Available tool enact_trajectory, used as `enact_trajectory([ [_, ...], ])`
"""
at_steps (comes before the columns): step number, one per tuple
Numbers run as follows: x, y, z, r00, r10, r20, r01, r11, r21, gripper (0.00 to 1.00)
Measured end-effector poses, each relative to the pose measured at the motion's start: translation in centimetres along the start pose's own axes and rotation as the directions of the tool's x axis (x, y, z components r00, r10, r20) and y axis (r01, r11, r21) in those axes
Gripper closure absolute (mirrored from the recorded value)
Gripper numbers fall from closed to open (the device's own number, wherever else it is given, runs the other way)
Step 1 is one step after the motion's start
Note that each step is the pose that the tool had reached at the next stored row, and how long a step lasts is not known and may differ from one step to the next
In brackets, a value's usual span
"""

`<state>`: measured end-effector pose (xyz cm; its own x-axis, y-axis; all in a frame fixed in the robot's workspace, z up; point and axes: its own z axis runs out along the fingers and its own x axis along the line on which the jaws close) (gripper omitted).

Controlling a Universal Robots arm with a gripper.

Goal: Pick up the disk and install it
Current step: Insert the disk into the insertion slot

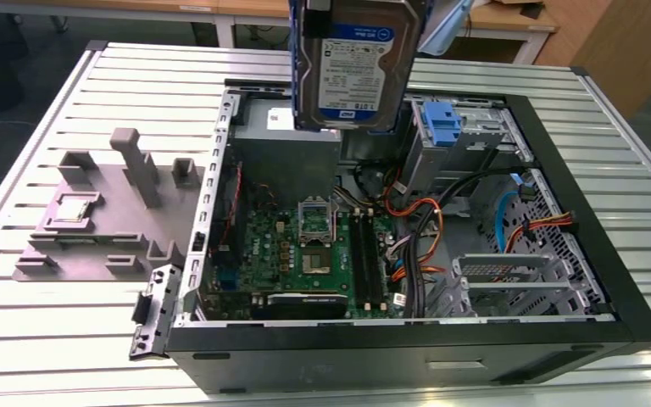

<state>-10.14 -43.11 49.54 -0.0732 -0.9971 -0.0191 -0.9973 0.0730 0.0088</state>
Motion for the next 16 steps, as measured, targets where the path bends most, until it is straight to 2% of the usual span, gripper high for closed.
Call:
enact_trajectory([
  [6,0.19,-0.41,0.01,1.0000,0.000,-0.0005,0.000,1.0000,-0.0064,0.63],
  [16,0.18,-0.49,0.01,1.0000,0.000,-0.0005,0.000,1.0000,-0.0069,0.63],
])
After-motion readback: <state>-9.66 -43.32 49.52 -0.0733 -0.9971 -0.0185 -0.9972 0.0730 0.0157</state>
